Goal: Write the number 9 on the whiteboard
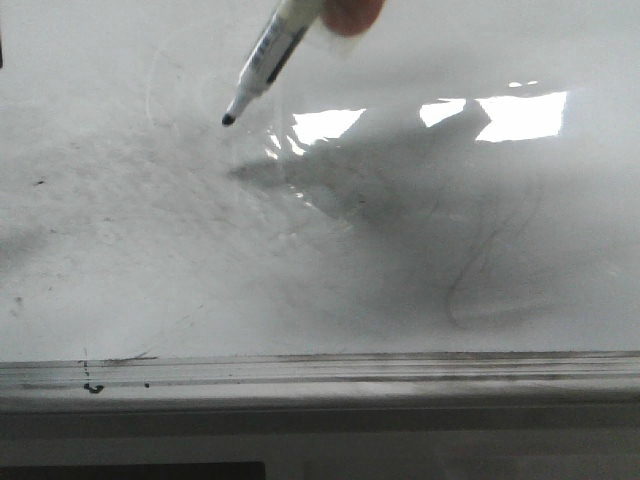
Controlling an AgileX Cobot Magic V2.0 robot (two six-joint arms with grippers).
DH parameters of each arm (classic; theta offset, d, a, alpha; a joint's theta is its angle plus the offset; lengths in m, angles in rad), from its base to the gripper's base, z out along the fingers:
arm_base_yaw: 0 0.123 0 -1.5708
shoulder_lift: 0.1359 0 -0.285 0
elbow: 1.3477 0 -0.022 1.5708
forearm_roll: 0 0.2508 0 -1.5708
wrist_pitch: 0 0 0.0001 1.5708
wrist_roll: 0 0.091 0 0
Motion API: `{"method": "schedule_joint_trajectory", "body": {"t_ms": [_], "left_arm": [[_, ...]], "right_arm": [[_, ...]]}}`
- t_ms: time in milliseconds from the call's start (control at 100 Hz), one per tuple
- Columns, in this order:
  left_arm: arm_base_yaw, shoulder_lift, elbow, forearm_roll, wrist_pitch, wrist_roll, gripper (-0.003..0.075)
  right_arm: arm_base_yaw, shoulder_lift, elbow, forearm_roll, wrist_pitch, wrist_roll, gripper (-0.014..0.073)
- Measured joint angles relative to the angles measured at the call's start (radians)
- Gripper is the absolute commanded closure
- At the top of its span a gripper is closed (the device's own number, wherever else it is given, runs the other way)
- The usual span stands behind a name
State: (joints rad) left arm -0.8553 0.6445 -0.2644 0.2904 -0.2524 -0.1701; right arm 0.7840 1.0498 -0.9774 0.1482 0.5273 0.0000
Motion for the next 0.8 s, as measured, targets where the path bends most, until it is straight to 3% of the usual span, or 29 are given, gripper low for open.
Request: {"method": "schedule_joint_trajectory", "body": {"t_ms": [340,580,800], "left_arm": [[0.0,0.0,0.0,-0.002,0.006,-0.002,0.0425],[0.0,0.0,0.0,-0.002,0.006,-0.004,0.0425],[0.0,-0.001,0.0,-0.002,0.006,-0.004,0.0425]], "right_arm": [[-0.101,0.042,-0.077,-0.029,-0.009,0.005,0.0643],[-0.053,0.177,-0.143,0.016,0.016,0.017,0.0643],[-0.049,0.146,-0.153,-0.052,0.134,0.026,0.0643]]}}
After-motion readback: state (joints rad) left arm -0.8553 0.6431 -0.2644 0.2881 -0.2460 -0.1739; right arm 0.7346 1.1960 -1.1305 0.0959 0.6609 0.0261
